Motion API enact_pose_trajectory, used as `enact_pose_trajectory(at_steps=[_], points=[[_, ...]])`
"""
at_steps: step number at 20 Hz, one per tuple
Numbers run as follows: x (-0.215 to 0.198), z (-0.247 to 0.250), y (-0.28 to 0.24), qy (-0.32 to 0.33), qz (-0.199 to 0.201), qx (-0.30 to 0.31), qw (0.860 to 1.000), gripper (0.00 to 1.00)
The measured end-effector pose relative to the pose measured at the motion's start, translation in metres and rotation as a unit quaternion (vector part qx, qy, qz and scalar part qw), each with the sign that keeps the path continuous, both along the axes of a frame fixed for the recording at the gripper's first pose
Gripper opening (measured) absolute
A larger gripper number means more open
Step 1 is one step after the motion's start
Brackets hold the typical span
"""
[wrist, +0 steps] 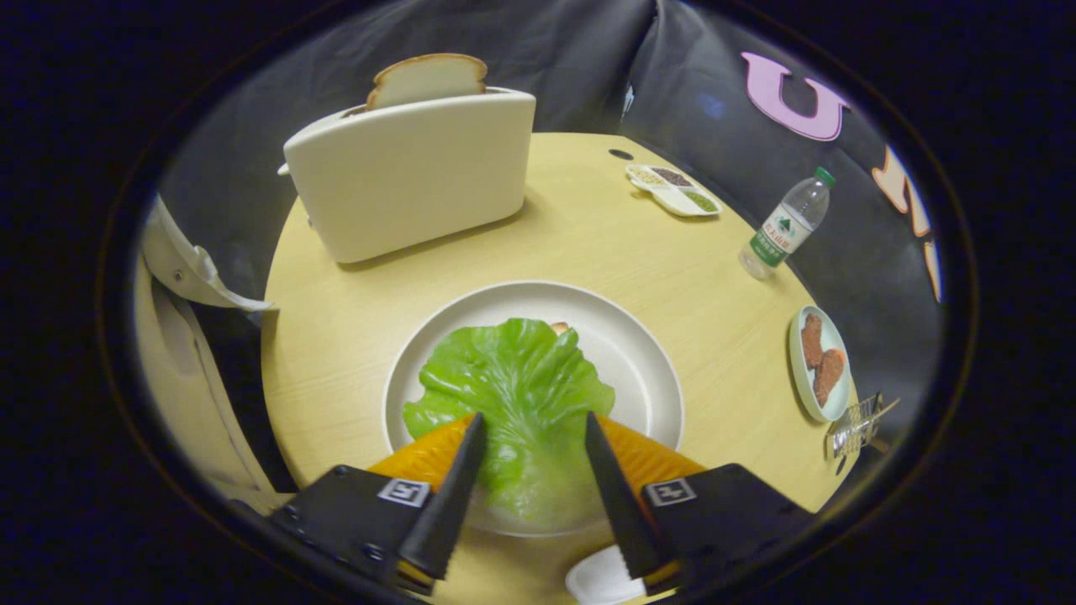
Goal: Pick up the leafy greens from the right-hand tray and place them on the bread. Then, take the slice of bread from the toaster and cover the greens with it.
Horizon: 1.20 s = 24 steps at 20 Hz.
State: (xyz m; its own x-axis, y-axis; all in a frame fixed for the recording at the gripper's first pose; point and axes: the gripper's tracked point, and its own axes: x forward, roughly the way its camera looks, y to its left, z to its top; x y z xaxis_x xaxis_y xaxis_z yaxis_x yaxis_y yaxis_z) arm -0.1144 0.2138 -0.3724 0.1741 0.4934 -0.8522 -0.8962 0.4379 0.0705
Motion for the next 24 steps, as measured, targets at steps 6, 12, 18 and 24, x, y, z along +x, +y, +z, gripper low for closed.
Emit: enact_pose_trajectory(at_steps=[6, 12, 18, 24], points=[[0.009, 0.043, 0.022, -0.013, -0.042, 0.03, 0.999, 1.0], [0.011, 0.093, 0.062, -0.028, -0.045, 0.064, 0.997, 1.0], [0.006, 0.133, 0.104, -0.032, -0.018, 0.098, 0.994, 1.0], [0.002, 0.167, 0.156, 0.005, -0.042, 0.157, 0.987, 1.0]])
